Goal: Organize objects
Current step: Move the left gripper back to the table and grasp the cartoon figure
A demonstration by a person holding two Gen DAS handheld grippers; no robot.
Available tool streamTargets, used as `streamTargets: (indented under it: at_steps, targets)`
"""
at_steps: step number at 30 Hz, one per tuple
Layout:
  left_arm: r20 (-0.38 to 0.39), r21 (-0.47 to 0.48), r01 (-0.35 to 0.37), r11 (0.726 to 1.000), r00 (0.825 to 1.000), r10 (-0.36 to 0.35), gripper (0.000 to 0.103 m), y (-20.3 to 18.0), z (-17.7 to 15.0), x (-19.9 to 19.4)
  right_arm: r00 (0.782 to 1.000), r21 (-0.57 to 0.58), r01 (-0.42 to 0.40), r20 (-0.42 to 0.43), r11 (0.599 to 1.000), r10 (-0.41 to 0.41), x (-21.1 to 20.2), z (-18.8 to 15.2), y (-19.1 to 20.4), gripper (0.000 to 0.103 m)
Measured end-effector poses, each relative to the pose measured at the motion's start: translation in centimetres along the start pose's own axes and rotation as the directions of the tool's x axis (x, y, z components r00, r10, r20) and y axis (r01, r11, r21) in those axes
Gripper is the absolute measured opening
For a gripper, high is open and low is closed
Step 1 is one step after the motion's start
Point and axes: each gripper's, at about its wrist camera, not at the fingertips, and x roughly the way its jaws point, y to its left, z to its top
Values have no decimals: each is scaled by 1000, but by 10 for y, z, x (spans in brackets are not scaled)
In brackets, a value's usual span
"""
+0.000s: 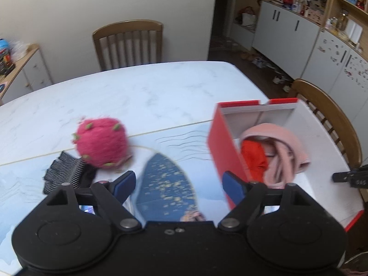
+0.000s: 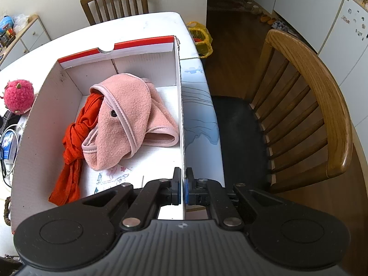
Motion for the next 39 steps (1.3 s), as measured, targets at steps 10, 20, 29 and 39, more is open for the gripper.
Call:
streamTargets:
  at_steps: [10,20,29,39]
  targets:
    - [-76,67,22,998,997,-17,94,0,-33,30,1000,11,8,-5,1000,-8,5,8,-1,3]
    - [-154,70,55,996,987,-44,95,-13,-63,67,1000,-6,3,-22,1000,-3,4,4,3,2]
    - [-144,83,35,996,989,-23,84,-19,-69,77,999,-3,3,-32,1000,-3,5,0,4,2]
    - [-125,95,46,994,992,-34,51,-25,-69,77,999,-9,5,-33,1000,-5,5,0,4,2]
